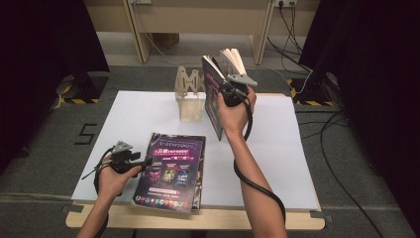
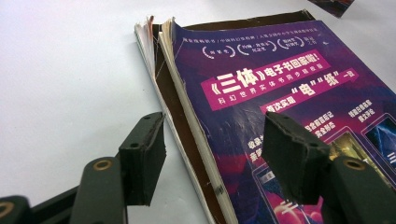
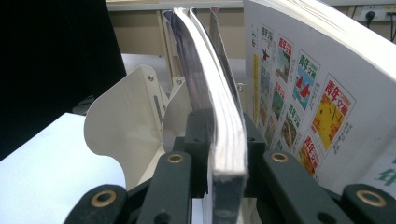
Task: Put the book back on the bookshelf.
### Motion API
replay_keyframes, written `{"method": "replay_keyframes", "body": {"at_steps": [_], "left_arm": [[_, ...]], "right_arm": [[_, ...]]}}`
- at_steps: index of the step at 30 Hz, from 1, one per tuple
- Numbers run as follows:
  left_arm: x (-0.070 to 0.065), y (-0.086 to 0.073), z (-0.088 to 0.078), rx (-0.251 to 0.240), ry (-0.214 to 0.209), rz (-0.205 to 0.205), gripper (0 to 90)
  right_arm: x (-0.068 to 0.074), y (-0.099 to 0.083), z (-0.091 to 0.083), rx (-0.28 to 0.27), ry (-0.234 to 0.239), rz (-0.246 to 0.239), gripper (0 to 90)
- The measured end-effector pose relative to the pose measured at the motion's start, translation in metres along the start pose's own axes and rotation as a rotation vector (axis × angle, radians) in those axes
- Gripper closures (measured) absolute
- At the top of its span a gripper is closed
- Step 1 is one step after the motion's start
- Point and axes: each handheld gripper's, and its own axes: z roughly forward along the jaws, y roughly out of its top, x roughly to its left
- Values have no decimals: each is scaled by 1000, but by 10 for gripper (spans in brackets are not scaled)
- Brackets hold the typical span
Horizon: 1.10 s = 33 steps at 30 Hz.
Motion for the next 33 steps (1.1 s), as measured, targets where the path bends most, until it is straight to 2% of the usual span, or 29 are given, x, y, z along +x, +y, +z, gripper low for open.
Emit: {"method": "replay_keyframes", "body": {"at_steps": [9, 15, 26, 33], "left_arm": [[0, 0, 0, -4, -2, -2, 386], [0, 0, 1, -3, -2, -1, 386], [1, 0, 0, -2, 1, -3, 386], [2, 0, -1, -2, 2, -3, 386]], "right_arm": [[0, 3, 4, 20, 8, 10, 825], [-1, 5, 4, 35, -1, -4, 845], [4, 2, 5, -5, -1, -12, 849], [6, 9, 5, -32, -2, -1, 849]]}}
